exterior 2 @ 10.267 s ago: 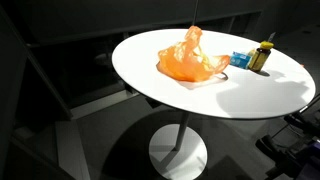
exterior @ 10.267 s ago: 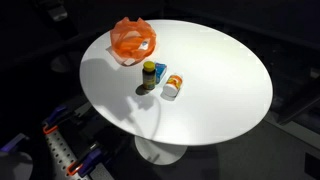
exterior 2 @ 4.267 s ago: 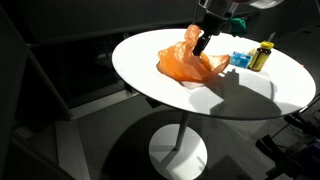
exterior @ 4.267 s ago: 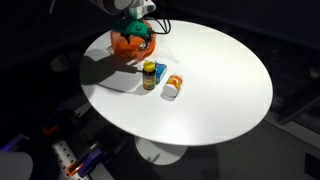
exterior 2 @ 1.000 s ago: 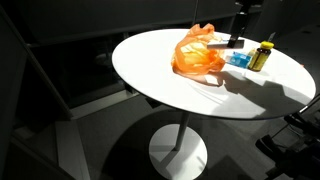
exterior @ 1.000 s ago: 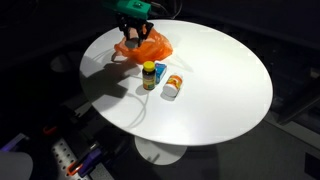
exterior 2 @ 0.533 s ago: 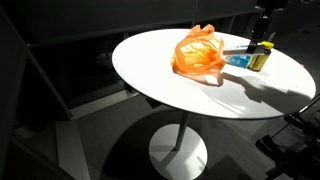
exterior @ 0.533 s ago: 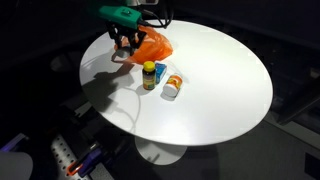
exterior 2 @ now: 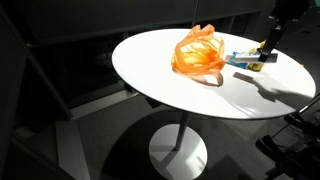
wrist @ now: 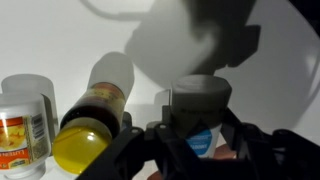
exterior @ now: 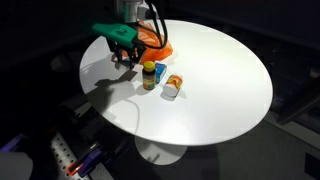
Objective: Remove the roll on stick from the plastic bag and put it on the table
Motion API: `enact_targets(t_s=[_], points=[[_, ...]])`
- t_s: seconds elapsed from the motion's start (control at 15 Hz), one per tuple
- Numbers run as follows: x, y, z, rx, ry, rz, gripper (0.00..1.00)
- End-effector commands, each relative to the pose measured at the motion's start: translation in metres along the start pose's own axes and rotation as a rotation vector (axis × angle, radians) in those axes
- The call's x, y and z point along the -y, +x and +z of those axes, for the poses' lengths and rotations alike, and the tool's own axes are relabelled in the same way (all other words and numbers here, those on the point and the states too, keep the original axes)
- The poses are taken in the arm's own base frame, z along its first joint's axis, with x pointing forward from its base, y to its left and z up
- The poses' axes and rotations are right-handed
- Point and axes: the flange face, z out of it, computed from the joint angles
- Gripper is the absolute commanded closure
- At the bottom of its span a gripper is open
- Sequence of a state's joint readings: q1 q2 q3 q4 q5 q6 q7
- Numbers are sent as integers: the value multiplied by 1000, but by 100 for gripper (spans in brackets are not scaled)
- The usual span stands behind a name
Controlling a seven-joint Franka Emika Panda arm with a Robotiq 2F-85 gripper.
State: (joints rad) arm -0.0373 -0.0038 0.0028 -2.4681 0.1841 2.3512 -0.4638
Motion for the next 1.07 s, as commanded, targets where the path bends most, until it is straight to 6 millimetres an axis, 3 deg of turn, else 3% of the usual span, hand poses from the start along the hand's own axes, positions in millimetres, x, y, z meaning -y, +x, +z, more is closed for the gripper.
enact_targets(t_s=[0.0, 0.27, 0.33, 0.4, 0.47, 0.67, 1.0], points=[[-11, -7, 13, -11, -28, 44, 75], [-26, -8, 32, -10, -48, 87, 75], [-30, -8, 36, -3, -51, 99, 53], [-32, -9, 38, 3, -56, 107, 25], [-34, -9, 41, 9, -59, 114, 24], [-36, -9, 44, 30, -55, 120, 2], [-33, -6, 24, 58, -62, 130, 0]])
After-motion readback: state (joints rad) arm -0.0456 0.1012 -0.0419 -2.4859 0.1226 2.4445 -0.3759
